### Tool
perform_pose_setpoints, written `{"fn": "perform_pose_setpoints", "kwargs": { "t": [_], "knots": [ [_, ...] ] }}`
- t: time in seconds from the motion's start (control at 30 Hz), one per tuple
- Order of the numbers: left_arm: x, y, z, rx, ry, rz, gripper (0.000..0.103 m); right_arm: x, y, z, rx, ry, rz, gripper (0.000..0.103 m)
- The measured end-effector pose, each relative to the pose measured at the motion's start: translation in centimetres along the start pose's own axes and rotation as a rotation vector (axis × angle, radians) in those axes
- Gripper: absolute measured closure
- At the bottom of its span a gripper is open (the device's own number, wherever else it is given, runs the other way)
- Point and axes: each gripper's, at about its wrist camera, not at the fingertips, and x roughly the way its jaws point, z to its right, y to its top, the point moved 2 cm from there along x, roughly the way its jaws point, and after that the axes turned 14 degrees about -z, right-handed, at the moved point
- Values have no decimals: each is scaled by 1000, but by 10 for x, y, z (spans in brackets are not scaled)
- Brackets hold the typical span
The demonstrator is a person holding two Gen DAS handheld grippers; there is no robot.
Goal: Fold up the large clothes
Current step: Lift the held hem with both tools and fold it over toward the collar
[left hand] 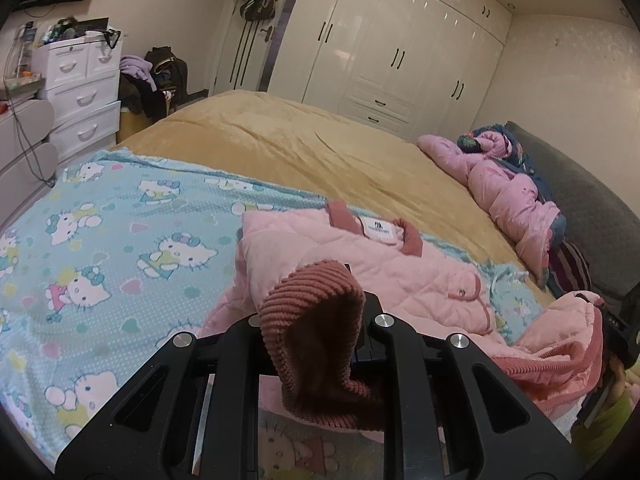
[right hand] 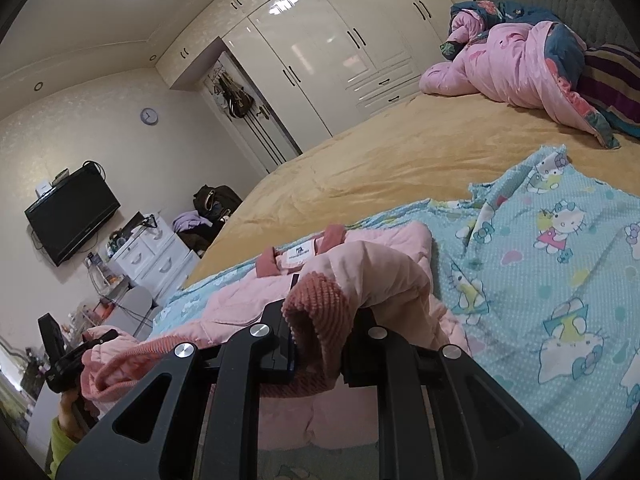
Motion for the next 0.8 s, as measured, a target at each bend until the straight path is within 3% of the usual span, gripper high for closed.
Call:
{"fn": "perform_pose_setpoints", "kwargs": {
  "t": [0.4, 0.8],
  "knots": [
    [13, 43, -3, -53, -4, 67, 92, 22, 52, -2, 26, 5, 38, 89],
    [34, 64, -13, -123, -10, 119, 92, 52, 86, 0, 54, -40, 43, 89]
  ]
}}
